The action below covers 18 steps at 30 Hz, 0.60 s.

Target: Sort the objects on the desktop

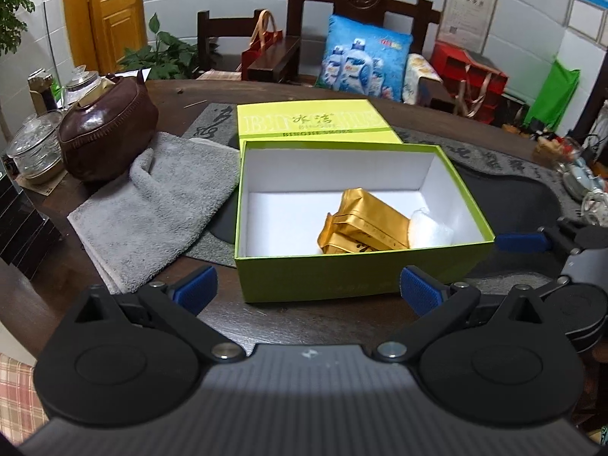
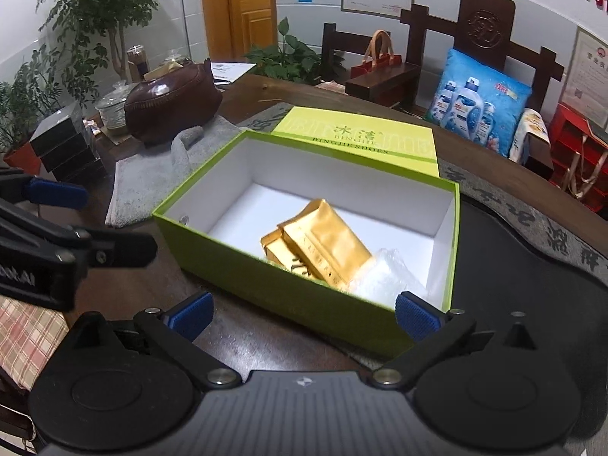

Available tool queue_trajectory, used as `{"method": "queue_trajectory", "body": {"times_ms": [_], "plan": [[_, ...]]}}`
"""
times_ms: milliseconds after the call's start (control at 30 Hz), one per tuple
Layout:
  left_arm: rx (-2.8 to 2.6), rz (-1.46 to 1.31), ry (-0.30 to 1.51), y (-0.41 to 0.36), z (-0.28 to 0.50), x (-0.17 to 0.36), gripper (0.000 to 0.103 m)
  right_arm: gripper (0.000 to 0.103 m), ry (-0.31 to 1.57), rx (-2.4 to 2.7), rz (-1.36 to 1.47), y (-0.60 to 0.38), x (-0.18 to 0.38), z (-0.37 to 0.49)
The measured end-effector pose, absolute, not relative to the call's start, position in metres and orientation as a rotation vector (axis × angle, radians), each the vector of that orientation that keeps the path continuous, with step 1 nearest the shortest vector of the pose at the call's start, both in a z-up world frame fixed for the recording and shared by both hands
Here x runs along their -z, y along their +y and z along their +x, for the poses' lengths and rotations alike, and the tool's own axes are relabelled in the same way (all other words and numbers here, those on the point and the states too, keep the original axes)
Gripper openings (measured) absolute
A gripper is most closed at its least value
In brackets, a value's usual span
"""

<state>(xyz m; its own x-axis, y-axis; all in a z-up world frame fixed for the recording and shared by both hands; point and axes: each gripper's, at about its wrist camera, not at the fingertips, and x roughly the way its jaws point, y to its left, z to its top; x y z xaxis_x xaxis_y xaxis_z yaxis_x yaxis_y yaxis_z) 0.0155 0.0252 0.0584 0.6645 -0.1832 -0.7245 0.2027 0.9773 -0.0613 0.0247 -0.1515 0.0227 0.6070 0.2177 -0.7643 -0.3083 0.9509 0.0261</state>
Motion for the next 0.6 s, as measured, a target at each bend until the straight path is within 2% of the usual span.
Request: {"method": "queue_trajectory", "body": {"times_ms": [600], "plan": [[0.170,0.089,0.829,0.025,0.005,-0.061,0.103,0.103,0.866,-0.251,-0.091,-0.154,-0.022,0.008]]}}
